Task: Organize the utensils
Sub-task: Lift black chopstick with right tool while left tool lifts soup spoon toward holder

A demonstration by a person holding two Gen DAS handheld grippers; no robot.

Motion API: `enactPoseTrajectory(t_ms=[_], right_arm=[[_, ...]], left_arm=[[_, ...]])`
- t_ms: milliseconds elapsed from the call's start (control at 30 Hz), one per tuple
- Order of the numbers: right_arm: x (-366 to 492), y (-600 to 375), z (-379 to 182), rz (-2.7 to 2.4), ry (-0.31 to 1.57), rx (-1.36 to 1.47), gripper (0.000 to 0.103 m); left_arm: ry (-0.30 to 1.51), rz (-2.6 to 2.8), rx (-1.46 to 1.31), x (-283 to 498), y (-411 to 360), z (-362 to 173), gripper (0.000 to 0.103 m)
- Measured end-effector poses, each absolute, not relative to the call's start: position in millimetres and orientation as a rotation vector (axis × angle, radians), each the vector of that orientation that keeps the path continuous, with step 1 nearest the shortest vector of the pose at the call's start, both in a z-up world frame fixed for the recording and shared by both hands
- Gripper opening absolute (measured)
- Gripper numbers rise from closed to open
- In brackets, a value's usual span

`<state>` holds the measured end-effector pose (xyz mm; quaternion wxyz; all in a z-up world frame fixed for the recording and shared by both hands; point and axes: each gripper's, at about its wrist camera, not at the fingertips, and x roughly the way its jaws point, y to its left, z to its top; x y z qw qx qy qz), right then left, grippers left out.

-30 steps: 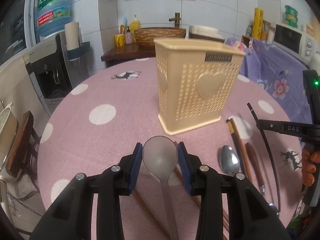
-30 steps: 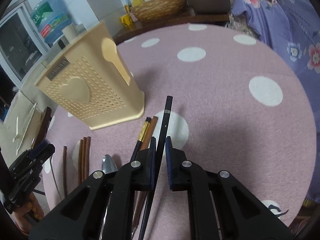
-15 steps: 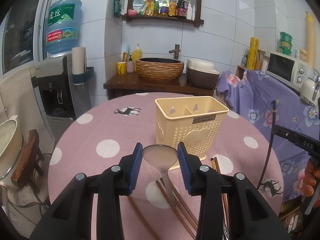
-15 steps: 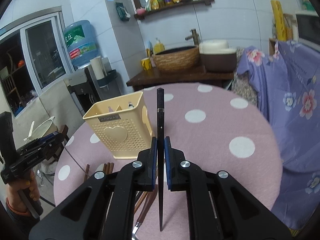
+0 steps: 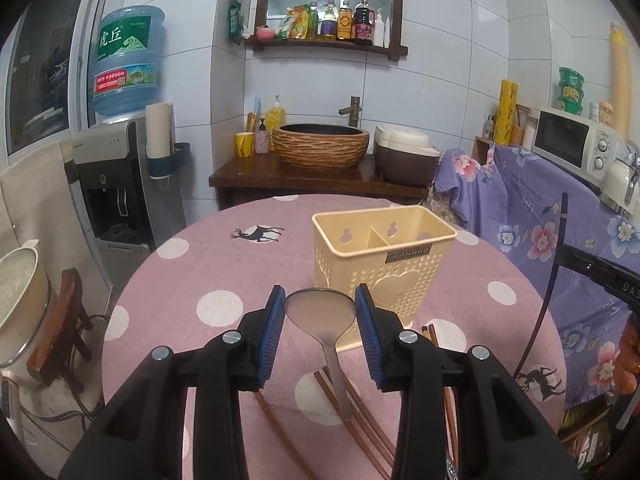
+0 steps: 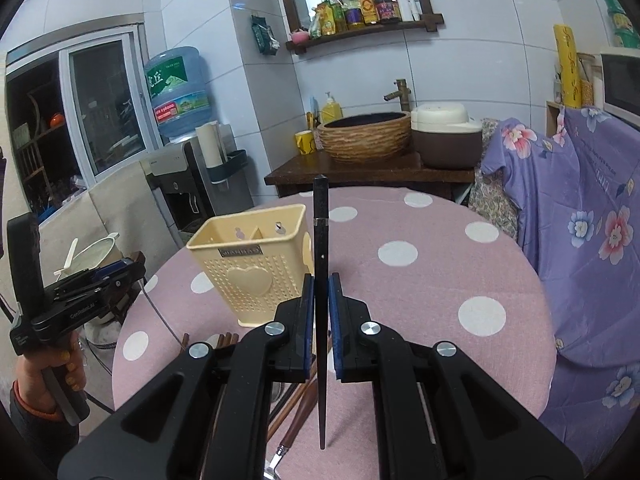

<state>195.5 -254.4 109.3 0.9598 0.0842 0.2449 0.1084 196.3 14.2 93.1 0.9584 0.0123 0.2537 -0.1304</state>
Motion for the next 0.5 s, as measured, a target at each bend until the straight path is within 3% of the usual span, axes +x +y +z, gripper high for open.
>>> enactPoseTrajectory(t_ms=[500], right_arm=[[241.4,-222.9,245.8,0.22,0.191,0.219,0.008]], left_arm=[[0.284,-0.245,-0.057,244.4,-3.7,213.6,0.036]])
